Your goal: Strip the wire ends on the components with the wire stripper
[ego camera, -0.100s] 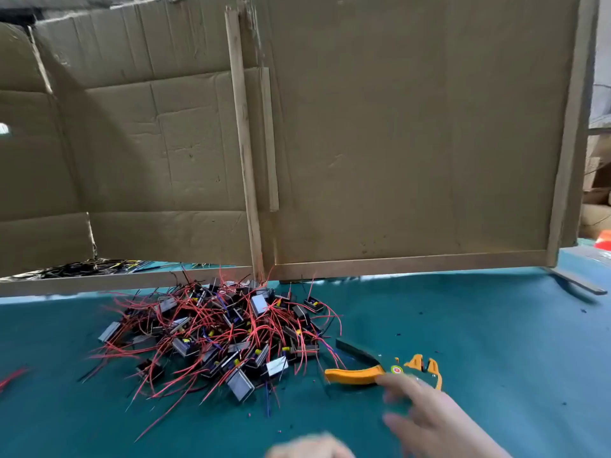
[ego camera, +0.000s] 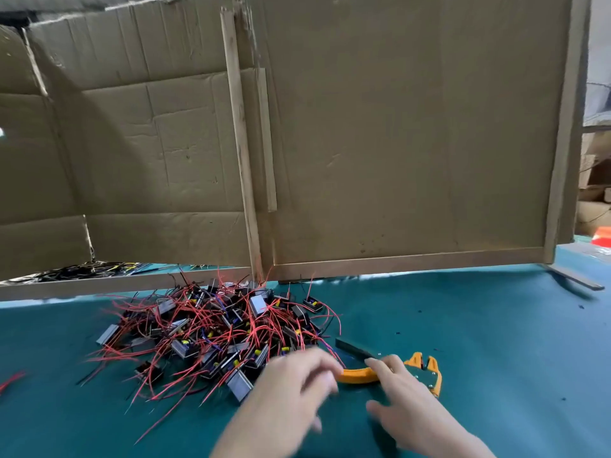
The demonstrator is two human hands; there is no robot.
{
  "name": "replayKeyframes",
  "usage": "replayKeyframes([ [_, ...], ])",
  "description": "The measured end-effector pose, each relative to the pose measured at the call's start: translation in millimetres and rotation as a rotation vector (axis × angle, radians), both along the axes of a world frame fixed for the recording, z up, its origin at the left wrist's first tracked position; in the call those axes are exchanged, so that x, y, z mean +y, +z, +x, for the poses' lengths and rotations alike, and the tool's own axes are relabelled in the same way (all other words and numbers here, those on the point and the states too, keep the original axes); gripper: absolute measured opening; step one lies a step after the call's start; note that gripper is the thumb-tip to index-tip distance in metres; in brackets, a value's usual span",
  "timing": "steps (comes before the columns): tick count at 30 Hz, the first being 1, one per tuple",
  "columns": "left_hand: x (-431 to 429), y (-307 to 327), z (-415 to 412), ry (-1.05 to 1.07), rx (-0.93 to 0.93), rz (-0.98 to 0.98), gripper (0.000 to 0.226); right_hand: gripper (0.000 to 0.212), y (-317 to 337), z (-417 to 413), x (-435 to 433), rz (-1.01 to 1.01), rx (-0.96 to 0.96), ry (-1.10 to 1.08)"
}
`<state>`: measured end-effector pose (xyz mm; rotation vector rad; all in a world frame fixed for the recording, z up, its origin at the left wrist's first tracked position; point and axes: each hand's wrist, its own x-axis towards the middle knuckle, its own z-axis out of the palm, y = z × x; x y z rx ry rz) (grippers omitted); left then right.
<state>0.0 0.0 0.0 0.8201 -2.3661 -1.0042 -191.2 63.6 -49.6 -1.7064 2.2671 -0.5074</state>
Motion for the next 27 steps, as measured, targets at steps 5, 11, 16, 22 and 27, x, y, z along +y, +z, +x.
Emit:
replayKeyframes([
  [5,-90.2,-10.0,-39.5,0.221,-0.186,-0.334,0.045,0.036,0.2,0.3,-20.7,0.001,0.110,0.002],
  [11,-144.1,-30.9,-57.5,0.139,-0.462,-0.487,0.056,0.029,-5.3,-4.0,-29.4,-0.097,0.298,0.123],
  [16,-158.9,-45.8,-62.5,0.200,-0.453,-0.575,0.044,0.030,-16.8,-48.2,-46.2,-0.110,0.176,-0.244],
  [22,-168.7,-54.7,-63.5,0.271,-0.419,-0.621,0.036,0.062,-14.1,-79.2,-77.1,-0.059,0.029,-0.555],
  [27,-167.9,-35.6,-57.0,0.239,-0.042,-0.408,0.035,0.073,-5.2,-90.6,-87.3,0.048,-0.172,-0.597],
])
